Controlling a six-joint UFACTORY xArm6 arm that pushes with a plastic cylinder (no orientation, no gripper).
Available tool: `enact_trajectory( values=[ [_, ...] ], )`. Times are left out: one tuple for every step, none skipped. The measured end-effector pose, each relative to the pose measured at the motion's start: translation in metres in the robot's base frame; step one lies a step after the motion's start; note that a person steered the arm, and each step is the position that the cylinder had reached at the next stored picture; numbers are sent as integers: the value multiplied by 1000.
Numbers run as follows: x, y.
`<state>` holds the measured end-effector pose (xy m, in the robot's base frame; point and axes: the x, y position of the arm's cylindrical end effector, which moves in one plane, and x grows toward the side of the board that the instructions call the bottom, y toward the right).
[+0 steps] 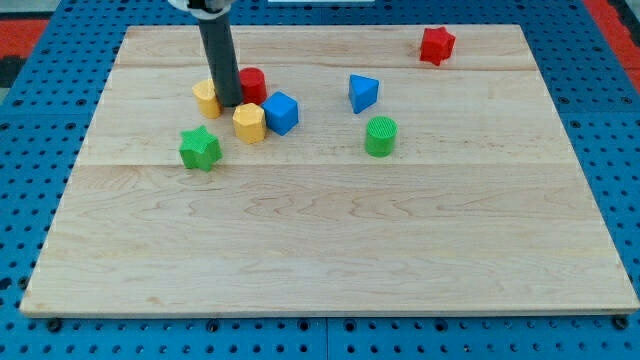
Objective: Push the red circle into the red star
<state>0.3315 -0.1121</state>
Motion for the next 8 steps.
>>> enact_trajectory(
  values=[
    [-21,57],
    [-40,82],
    [-44,30],
    [-61,65],
    [-78,126],
    [-80,98],
    [-94,108],
    [-112,140]
  ],
)
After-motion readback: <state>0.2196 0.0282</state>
